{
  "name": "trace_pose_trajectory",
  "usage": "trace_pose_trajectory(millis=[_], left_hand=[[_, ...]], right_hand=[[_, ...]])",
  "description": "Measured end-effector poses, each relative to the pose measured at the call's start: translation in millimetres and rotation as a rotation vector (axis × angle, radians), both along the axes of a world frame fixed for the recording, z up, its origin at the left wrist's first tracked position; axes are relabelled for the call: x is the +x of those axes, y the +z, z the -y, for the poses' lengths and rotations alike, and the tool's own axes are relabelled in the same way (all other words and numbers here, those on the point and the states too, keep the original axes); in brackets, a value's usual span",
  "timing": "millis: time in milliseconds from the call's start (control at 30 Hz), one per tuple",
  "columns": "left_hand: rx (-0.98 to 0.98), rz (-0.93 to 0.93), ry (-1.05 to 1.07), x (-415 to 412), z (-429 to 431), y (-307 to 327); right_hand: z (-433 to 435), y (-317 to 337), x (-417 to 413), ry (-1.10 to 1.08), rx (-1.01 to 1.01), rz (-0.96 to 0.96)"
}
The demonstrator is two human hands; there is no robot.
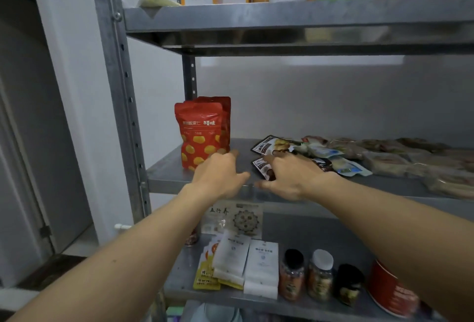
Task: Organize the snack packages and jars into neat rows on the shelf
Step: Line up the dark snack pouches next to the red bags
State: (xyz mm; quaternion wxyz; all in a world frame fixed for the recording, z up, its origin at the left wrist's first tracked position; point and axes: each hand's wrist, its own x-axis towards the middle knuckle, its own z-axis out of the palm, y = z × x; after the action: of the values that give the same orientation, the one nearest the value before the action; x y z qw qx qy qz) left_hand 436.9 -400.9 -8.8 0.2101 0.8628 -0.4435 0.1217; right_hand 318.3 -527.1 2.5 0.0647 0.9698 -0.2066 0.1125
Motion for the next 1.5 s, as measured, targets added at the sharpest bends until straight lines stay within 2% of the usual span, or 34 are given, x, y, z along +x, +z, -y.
trace_pose_trajectory(millis=[133, 267, 367, 500, 667, 800, 1000, 1100, 1300, 1500], left_hand=[[-0.027, -0.164, -0.041, 0.0, 31.4, 0.8], [-0.055, -0.413, -0.054, 0.8, 66.6, 4.5], [-0.090, -0.585, -0.165, 6.7, 90.7, -0.2], [-0.210, -0.727, -0.200, 21.8, 116.4, -9.6], [-0.273, -0.910, -0.114, 33.6, 136.8, -14.9], [-0.426, -0.951, -0.082, 44.3, 142.5, -19.9], [-0.626, -0.945, -0.056, 52.4, 143.8, -29.5], [-0.684, -0.952, -0.067, 51.9, 147.4, -29.8], [-0.758, -0.906, -0.144, 43.9, 153.8, -10.6], [-0.766, -0.890, -0.176, 44.2, 160.9, 1.1]], right_hand=[[26.2, 1.4, 1.2, -0.015, 0.028, 0.042], [56.7, 10.8, 17.9, -0.049, 0.119, 0.129], [83.4, 17.2, 36.7, -0.075, 0.172, 0.219], [115.4, 22.7, 66.2, -0.188, 0.207, 0.151], [140.7, 22.2, 95.5, -0.310, 0.315, 0.024], [146.5, 26.0, 108.8, -0.359, 0.387, -0.030], [154.2, 29.7, 113.1, -0.395, 0.493, 0.006], [162.7, 29.3, 110.5, -0.412, 0.593, 0.093], [172.1, 38.2, 96.1, -0.466, 0.684, 0.395], [184.6, 42.2, 80.2, -0.456, 0.808, 0.565]])
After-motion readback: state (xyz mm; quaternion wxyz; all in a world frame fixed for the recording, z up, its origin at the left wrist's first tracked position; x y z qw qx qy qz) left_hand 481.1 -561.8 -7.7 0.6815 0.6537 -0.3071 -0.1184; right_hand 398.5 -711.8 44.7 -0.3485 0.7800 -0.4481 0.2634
